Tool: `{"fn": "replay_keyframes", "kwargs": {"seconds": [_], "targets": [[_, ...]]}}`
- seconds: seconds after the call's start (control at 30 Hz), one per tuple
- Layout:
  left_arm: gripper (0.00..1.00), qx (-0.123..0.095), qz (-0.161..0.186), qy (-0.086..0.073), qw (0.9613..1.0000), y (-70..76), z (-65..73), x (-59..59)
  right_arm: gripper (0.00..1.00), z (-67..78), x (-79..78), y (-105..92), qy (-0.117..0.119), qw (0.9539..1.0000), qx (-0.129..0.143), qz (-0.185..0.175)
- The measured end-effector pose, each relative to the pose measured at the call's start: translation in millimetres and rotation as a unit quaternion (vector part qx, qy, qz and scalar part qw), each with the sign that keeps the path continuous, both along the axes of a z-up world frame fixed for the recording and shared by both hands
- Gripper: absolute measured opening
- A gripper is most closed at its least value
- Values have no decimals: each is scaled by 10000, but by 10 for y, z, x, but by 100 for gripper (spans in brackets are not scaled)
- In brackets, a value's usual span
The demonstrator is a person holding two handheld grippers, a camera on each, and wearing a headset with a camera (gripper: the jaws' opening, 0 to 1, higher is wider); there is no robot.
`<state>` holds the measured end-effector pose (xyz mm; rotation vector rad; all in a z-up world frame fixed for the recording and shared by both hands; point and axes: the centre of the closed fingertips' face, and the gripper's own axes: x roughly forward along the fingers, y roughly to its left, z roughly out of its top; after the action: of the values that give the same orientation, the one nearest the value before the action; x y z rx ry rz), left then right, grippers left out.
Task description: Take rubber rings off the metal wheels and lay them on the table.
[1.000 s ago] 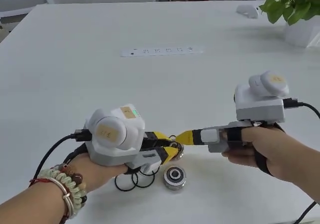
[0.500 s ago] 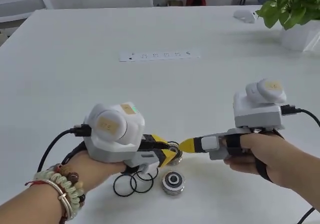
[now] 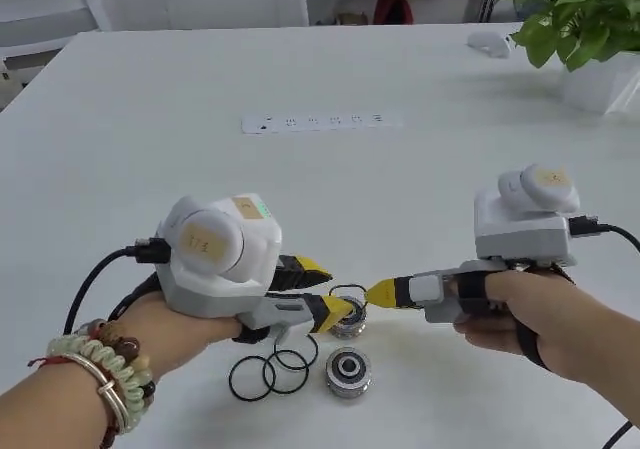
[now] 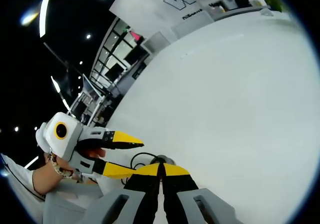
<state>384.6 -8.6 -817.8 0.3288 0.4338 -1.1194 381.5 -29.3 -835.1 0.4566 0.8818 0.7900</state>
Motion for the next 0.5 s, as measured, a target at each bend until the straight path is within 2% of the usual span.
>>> {"fn": "replay_keyframes", "kwargs": {"seconds": [0.1,0.2,0.4,0.5], "targets": [[28,46,2,-132,9999,37,64,13,0,27,17,-19,-31,10000,44,-60],[30,90,-3,-188,9998,76,100,27,0,36,29,-38,-52,9999,33,-109],[36,-43,16,-315,9995,132,270,44,0,54,51,-76,-79,9997,29,-208],[39,-64,-34,-310,9995,146,312,21,0,71,56,-87,-91,9996,50,-248]]}}
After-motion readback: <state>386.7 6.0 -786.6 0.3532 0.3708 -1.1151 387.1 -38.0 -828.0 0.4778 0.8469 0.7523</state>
